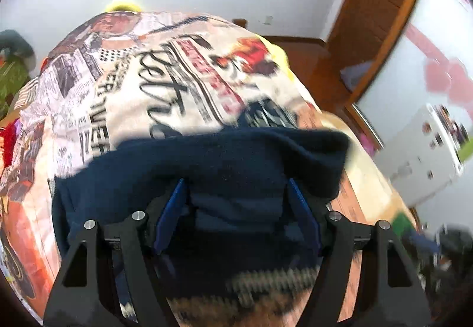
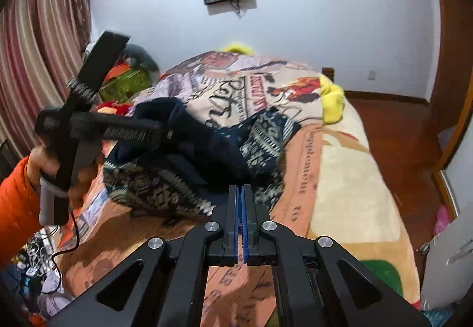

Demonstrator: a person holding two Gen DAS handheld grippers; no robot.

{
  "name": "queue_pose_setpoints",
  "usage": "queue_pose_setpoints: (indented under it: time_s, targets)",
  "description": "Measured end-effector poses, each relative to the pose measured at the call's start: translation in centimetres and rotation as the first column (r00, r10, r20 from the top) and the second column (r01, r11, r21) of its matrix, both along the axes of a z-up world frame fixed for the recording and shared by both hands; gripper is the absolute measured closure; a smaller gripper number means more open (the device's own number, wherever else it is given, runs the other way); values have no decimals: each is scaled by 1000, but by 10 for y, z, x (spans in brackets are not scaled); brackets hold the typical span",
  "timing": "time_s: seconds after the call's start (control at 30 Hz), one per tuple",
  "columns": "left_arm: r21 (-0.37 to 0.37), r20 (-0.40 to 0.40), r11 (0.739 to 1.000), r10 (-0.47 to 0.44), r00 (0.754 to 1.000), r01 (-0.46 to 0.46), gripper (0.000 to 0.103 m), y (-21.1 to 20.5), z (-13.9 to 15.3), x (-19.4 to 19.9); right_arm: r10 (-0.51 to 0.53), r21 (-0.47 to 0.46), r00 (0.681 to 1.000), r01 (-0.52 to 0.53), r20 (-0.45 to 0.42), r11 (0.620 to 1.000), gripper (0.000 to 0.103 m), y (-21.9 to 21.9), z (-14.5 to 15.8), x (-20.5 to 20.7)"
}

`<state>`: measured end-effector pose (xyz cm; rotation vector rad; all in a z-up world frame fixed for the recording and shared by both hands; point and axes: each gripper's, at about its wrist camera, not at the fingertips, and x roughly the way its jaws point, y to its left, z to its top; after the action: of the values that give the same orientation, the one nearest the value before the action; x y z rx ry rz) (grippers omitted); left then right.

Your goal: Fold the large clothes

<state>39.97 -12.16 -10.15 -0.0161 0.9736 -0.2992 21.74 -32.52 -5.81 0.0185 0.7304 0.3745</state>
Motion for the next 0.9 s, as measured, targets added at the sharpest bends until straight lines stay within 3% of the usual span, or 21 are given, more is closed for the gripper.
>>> queue_pose_setpoints:
  time_s: [0.13,0.2,0.3,0.47,0.67,0.77,0.9]
  targets:
    - [77,-7,995,70,998,-69,35,8,1,50,11,19,1000,-11,-7,1000,103,0,0,11]
    - [54,-13,993,106,994,-106,36,25,9,61,16,24,1000,-16,-19,1000,103,0,-2,19]
    - [-56,32,993,108,994,-106,36,59,32,49,28,18,1000,-27,-9,999,103,2,0,30]
    - [59,122,990,120,985,-127,35,114,47,10,54,44,998,-54,11,998,103,7,8,52]
    - [150,68,965,208,976,-216,31,194,9,-25,88,36,990,-85,-107,996,103,31,-5,93]
    - [122,-22,948,298,954,-293,31,239,-26,-32,101,31,983,-98,-153,995,103,44,-16,110]
    - [85,-140,926,377,916,-368,31,278,-76,-24,84,24,989,-82,-124,996,103,53,-25,123]
